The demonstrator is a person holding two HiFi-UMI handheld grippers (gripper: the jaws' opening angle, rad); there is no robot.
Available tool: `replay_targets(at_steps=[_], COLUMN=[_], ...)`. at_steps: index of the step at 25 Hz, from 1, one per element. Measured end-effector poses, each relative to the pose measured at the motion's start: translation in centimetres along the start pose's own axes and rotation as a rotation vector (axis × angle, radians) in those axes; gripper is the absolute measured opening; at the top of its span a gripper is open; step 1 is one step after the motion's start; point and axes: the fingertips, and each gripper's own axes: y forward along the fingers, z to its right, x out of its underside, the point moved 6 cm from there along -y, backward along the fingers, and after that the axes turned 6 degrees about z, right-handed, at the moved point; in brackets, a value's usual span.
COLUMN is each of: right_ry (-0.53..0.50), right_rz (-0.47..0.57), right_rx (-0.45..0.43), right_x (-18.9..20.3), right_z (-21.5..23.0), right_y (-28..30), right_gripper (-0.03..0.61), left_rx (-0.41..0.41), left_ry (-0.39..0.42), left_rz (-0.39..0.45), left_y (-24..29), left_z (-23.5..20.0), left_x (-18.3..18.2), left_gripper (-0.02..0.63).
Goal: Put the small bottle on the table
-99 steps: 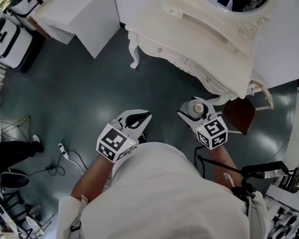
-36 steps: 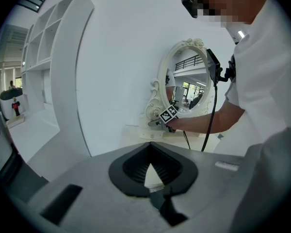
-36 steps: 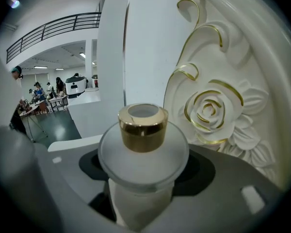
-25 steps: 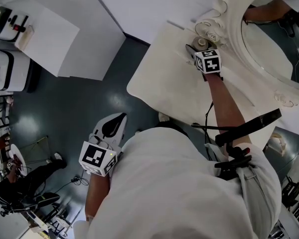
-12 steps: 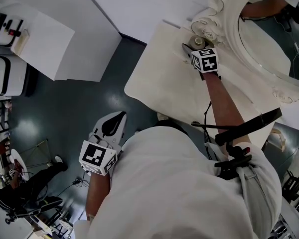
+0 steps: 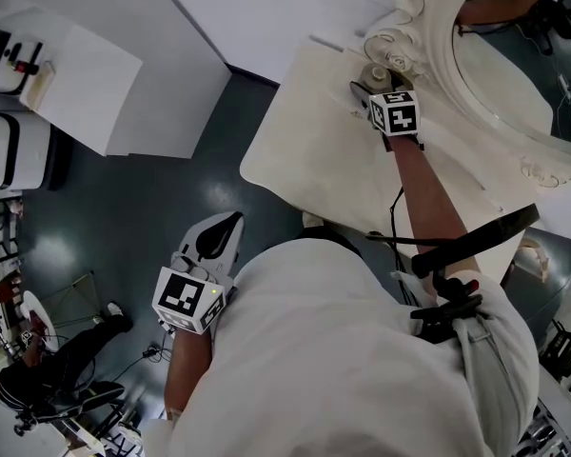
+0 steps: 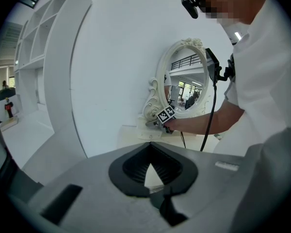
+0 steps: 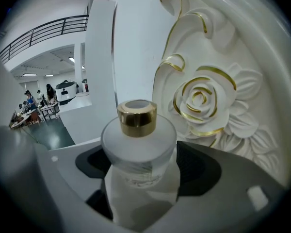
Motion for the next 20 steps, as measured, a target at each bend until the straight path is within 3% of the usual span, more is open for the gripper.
replay_targets(at_steps=[9,14,17,20], right_ry=[0.021,0.025,0.026,0.01], right_rz=[0.006,0.003,0.0,0.002], right_rx=[0.054,0.079,0.096,0.114], right_x=[1.0,1.3,1.6,1.9], right_z=[-1.0,-2.8,-4.3,-5.8], right_y=[-3.6,-6.0,-7.7,-9.7], right_gripper=[0.402,0.366,0.328,0.222], left_rx=[0.056,0.084,0.102,0.127], left_ry=[0.033,0.045,0.049,0.054], left_rz=[0.018,0.026,0.034,0.042], left_y=[-1.9,-4.1,-5.6,-6.9], left_z=[0.1,-0.3,-0.4,-0.5], left_x=[0.8,1.2,1.8,2.5], left_gripper=[0.003,0.003,0.003,0.003])
